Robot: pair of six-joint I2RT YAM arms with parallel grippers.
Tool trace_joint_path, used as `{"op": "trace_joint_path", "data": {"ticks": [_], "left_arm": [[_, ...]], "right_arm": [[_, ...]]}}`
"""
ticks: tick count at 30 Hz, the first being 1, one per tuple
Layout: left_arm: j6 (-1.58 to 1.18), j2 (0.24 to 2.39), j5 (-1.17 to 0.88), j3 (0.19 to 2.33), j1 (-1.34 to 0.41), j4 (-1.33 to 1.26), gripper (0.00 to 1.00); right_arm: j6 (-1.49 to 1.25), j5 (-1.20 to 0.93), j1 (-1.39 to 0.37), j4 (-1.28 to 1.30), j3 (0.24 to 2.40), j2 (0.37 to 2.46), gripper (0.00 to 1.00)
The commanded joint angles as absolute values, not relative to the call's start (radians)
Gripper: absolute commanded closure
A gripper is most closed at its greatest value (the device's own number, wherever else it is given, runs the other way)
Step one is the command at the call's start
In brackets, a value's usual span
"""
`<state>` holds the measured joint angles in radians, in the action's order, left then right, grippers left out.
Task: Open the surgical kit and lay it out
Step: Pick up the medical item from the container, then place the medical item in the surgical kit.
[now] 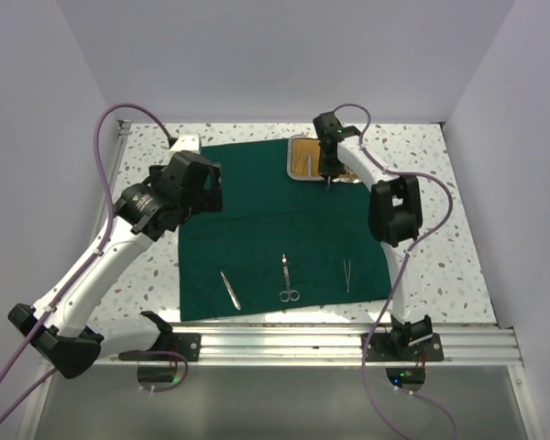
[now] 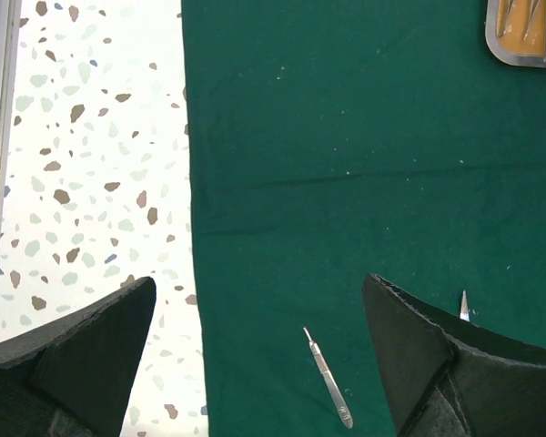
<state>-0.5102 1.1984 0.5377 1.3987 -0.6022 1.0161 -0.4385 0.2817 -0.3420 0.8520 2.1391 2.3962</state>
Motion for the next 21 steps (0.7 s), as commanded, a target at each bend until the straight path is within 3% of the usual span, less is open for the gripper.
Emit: {"op": "trace_joint_path", "data": {"ticks": [1,13,21], "left_arm": [[-0.474,1.209,0.528,1.445,-0.591,0.968,0.00],[-0.428,1.241,0.511,1.532,-0.568,0.946,0.00],[-0.402,1.247,0.515,1.611,-0.555,0.953,0.00]], "right_arm": [[-0.456,0.265,-0.412,0.818,1.990,2.169,1.00],[-0.666,0.143,-0.842,0.735,1.605,1.950,1.00],[-0.761,0.084,-1.046,0.657,1.563,1.996,1.00]]}}
